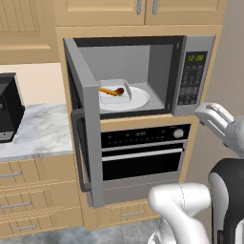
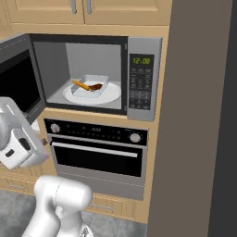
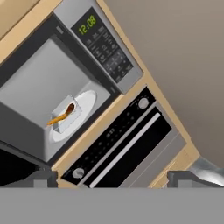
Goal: Place the tupperware containing the chicken drumstick and carrot meal in the microwave. Close the microwave door and press the start button to reheat the meal.
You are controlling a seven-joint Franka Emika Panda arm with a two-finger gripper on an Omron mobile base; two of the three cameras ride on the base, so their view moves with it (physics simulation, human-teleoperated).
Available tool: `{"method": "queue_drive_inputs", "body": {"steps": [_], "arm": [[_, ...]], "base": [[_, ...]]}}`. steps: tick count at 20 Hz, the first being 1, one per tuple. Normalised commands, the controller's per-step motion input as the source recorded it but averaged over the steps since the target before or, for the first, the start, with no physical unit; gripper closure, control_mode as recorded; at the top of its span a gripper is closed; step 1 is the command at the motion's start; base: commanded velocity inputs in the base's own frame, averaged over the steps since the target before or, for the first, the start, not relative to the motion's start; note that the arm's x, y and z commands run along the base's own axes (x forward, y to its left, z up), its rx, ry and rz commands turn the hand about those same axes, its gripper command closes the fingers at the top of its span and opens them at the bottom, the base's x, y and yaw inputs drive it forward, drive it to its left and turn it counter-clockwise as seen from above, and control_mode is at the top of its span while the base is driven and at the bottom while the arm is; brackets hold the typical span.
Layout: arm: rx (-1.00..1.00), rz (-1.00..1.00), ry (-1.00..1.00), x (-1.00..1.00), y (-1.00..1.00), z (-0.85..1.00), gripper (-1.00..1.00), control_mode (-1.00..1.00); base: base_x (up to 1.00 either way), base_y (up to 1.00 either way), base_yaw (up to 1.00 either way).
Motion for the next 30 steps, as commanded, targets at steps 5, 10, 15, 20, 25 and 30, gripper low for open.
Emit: {"method": "queue_drive_inputs", "body": {"steps": [5,10,15,20,25,30], "arm": [[-0.08,0.00,0.00,-0.42,0.29,0.00,-1.00,-1.00],[-0.08,0.00,-0.03,-0.63,0.16,0.00,-1.00,-1.00],[-0.13,0.00,-0.02,-0.50,0.34,-0.01,-1.00,-1.00],[-0.18,0.00,-0.01,-0.25,0.52,-0.05,-1.00,-1.00],[-0.22,0.00,-0.03,-0.14,0.66,-0.05,-1.00,-1.00],[-0.26,0.00,-0.05,-0.35,0.71,-0.18,-1.00,-1.00]], "base": [[0.00,0.00,0.00],[0.00,0.00,0.00],[0.00,0.00,0.00],[0.00,0.00,0.00],[0.00,0.00,0.00],[0.00,0.00,0.00]]}}
